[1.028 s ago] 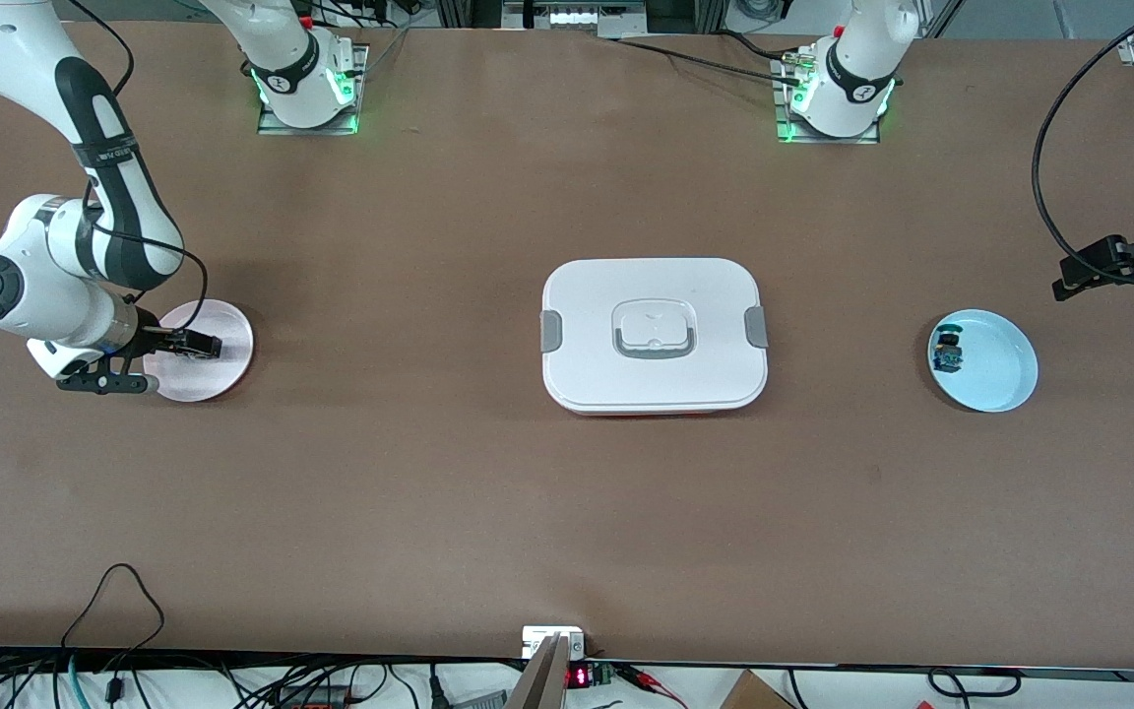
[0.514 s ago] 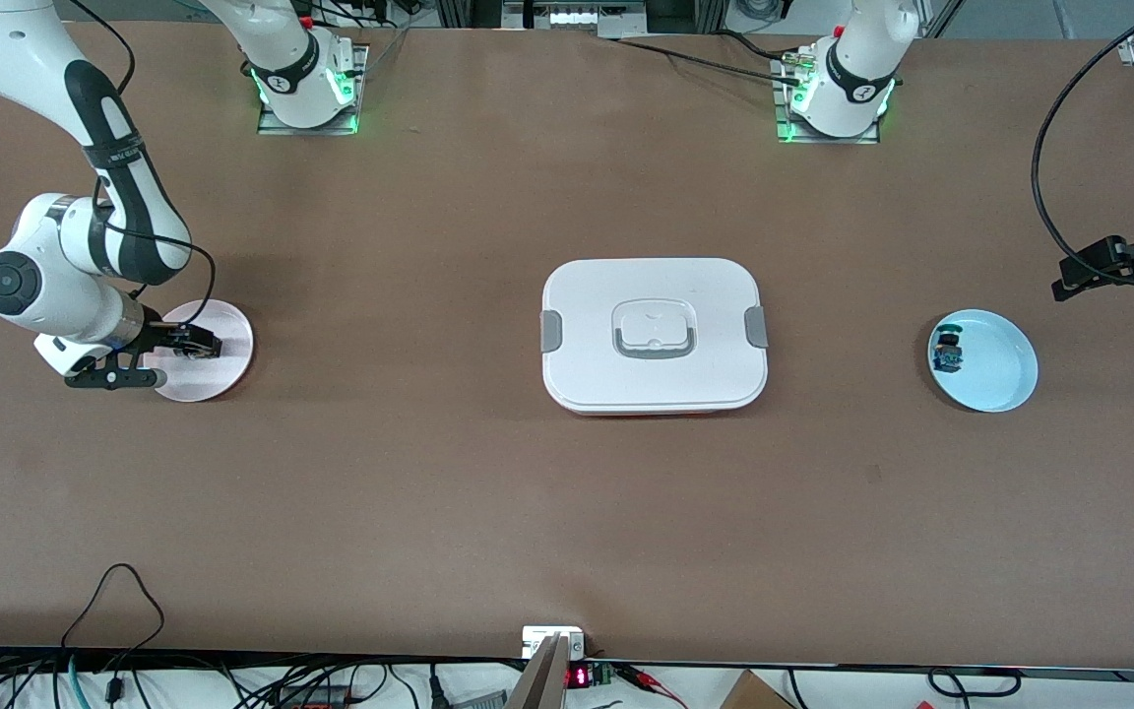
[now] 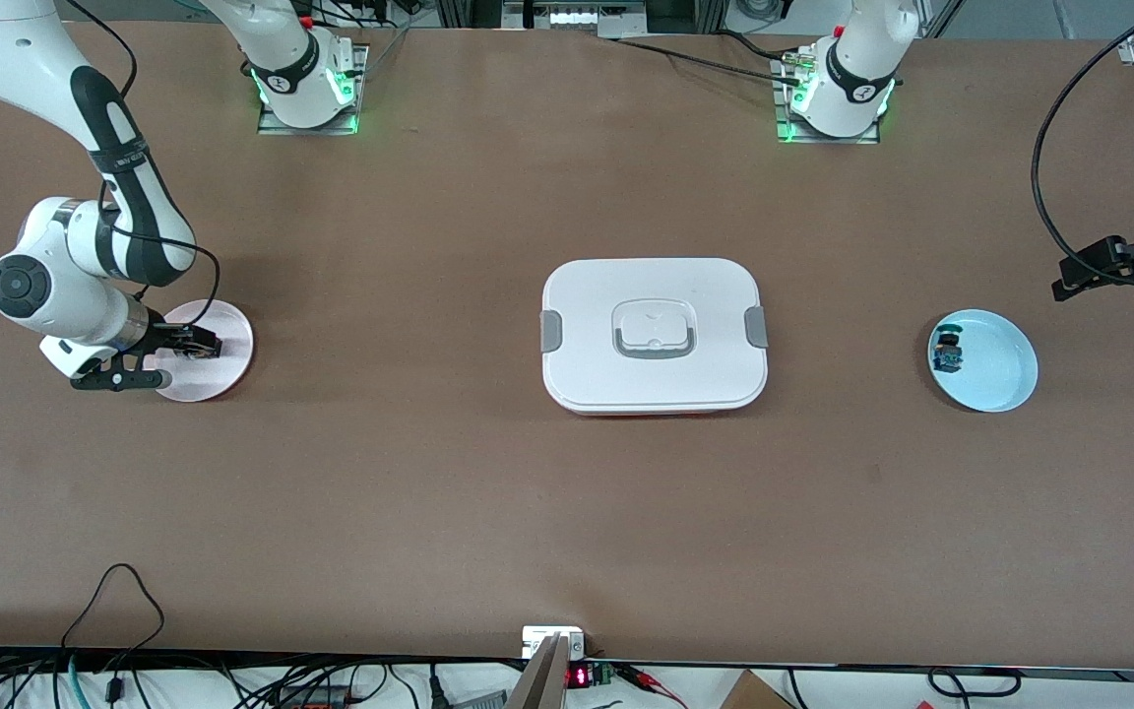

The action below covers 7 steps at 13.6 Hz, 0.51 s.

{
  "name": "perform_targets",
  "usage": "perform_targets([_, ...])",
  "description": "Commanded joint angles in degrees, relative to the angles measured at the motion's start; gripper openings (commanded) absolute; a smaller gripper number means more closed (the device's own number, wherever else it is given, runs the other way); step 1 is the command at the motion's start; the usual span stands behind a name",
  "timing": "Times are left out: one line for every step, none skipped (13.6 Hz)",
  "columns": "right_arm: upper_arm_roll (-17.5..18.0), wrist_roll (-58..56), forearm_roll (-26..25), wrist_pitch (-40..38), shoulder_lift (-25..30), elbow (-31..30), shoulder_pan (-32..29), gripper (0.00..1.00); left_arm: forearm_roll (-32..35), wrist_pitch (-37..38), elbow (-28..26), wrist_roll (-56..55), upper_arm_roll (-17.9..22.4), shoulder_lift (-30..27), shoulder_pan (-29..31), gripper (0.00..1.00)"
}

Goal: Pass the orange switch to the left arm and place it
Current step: 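Close the right gripper on the orange switch and lift it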

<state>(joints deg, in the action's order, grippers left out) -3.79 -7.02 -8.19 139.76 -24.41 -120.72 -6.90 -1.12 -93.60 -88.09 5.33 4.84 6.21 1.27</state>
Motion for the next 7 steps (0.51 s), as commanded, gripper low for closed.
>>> perform_targets([0.4, 0.3, -0.4, 1.5, 0.1, -0.8, -0.6, 1.00, 1.4, 1.2, 1.9, 0.6, -0.1, 0.8, 0.1, 1.00])
perform_targets([0.4, 0.5, -0.4, 1.5, 0.0, -0.8, -0.5, 1.00, 1.4, 1.2, 1.9, 0.6, -0.1, 0.8, 0.1, 1.00])
perform_targets([0.4, 0.5, -0.4, 1.6, 0.0, -0.8, -0.5, 1.00, 1.4, 1.2, 1.9, 0.6, -0.1, 0.8, 0.1, 1.00])
perform_targets([0.4, 0.5, -0.4, 1.7, -0.3, -0.8, -0.5, 1.00, 1.4, 1.2, 1.9, 0.6, -0.1, 0.8, 0.1, 1.00])
perform_targets([0.4, 0.6, -0.2, 1.8, -0.4, -0.8, -0.5, 1.00, 1.4, 1.2, 1.9, 0.6, -0.1, 0.8, 0.1, 1.00])
perform_targets([0.4, 0.5, -0.2, 2.1, -0.5, -0.8, -0.5, 1.00, 1.4, 1.2, 1.9, 0.6, -0.1, 0.8, 0.1, 1.00])
perform_targets([0.4, 0.6, -0.2, 2.1, -0.5, -0.9, -0.5, 1.00, 1.4, 1.2, 1.9, 0.6, -0.1, 0.8, 0.1, 1.00])
